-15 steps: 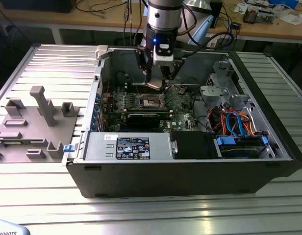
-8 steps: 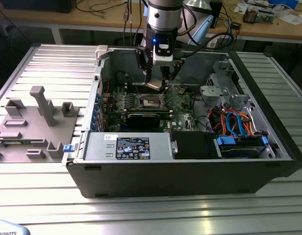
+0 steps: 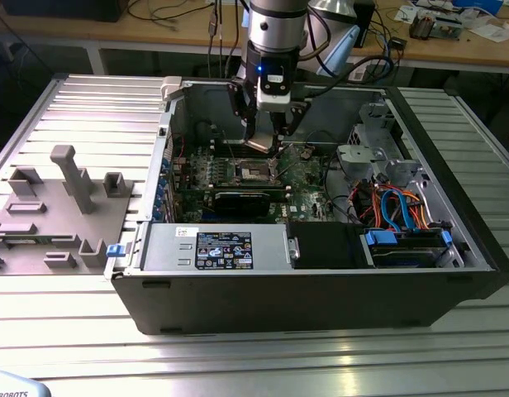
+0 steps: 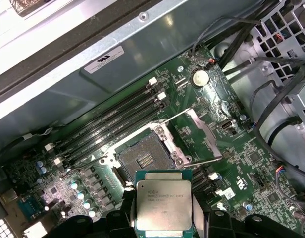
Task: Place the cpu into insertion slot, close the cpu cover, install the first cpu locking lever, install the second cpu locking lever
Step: 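Place the cpu into insertion slot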
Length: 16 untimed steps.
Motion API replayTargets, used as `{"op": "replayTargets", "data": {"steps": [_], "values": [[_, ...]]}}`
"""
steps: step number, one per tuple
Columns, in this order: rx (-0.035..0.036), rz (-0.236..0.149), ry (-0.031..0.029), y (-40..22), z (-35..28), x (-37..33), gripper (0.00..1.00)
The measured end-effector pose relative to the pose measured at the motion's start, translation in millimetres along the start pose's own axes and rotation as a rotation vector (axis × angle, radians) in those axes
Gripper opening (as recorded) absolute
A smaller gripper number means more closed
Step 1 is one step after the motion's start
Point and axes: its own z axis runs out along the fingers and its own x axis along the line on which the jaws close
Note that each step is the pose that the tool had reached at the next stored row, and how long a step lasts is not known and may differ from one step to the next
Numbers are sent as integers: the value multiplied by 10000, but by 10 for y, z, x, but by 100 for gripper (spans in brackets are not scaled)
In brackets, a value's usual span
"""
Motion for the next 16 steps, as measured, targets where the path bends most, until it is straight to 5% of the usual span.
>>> {"op": "replayTargets", "data": {"steps": [16], "values": [[5,351,6,0,10,0,55]]}}
